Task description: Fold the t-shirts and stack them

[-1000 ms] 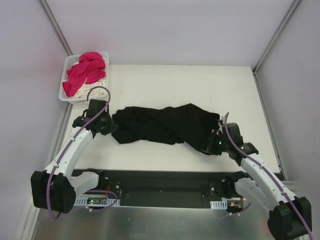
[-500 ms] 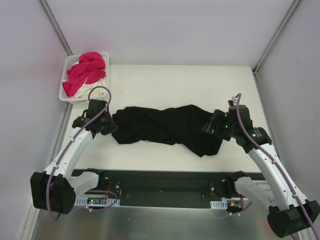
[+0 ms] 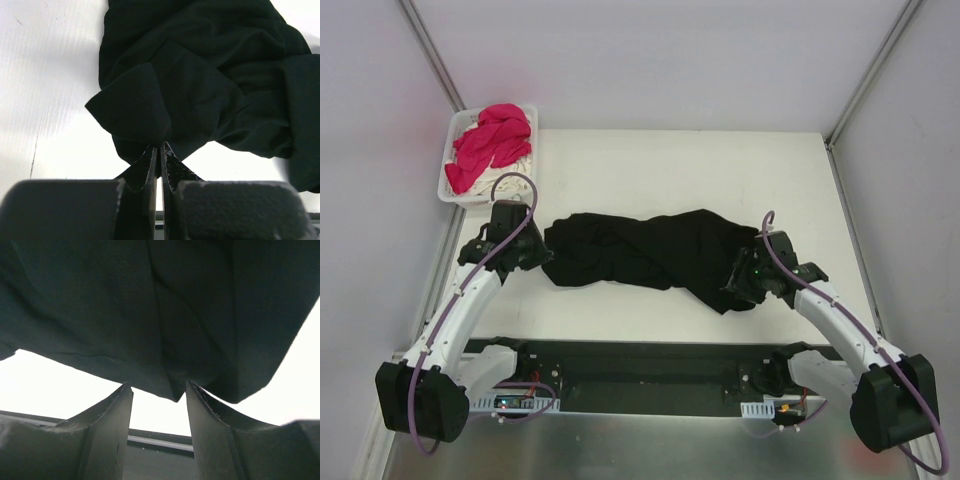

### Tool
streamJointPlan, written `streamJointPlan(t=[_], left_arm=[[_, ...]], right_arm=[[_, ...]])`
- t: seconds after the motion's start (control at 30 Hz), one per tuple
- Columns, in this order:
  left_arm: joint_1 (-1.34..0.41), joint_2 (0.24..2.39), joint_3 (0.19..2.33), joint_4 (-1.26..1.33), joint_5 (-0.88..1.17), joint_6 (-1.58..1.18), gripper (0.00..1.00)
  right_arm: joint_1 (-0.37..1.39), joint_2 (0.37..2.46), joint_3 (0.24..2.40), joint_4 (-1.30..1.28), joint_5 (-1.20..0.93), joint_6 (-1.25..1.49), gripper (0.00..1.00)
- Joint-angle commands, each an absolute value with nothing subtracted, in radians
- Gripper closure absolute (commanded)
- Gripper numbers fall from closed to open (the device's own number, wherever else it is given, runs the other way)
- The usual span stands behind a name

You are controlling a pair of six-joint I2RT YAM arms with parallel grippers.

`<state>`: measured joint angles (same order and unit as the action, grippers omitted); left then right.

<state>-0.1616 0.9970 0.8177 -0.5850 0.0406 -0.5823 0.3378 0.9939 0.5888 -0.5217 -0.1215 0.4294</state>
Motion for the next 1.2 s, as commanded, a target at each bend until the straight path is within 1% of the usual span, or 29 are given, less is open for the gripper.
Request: streamJointPlan(t=[0.0,0.13,0.37,0.47,0.57,0.6,0.67,0.7,0.73,0.9,1.0,1.17], left_arm=[[-0.150,0.971,0.805,-0.620,0.011,-0.578,1.00],[-0.150,0.973,0.815,-0.629,0.006,-0.577,1.00],[-0.149,0.971,0.830,-0.640,0.006,-0.568,1.00],[-0.149,0.974,0.836,-0.644,0.006,-0.563,1.00],[-0.149,0.976,0.838,-0.647,0.006,-0.560,1.00],[-0.149,0.974,0.838,-0.649,0.006,-0.560,1.00],[-0.149,0.974,0.836,-0.647,-0.018,-0.560,1.00],[-0.149,0.973,0.836,-0.649,-0.020,-0.560,1.00],[-0.149,0.973,0.835,-0.649,-0.021,-0.560,1.00],[-0.146,0.976,0.856,-0.653,-0.031,-0.554,1.00],[-0.138,0.992,0.914,-0.678,-0.040,-0.545,1.00],[-0.130,1.002,1.000,-0.695,-0.063,-0.479,1.00]], right_arm=[[0.331,1.009,0.594,-0.382,-0.130,0.449,0.50],[0.333,1.035,0.574,-0.318,-0.133,0.449,0.51],[0.331,1.074,0.546,-0.288,-0.094,0.451,0.52],[0.331,1.094,0.549,-0.272,-0.089,0.446,0.56],[0.330,1.092,0.560,-0.249,-0.097,0.446,0.67],[0.331,1.089,0.563,-0.244,-0.097,0.448,0.75],[0.331,1.072,0.574,-0.250,-0.087,0.448,0.84],[0.333,1.066,0.577,-0.252,-0.086,0.445,0.94],[0.331,1.059,0.583,-0.261,-0.087,0.445,0.99],[0.331,0.990,0.649,-0.351,-0.086,0.451,0.99],[0.331,0.960,0.687,-0.409,-0.083,0.445,0.99],[0.333,0.954,0.767,-0.416,-0.156,0.390,0.99]])
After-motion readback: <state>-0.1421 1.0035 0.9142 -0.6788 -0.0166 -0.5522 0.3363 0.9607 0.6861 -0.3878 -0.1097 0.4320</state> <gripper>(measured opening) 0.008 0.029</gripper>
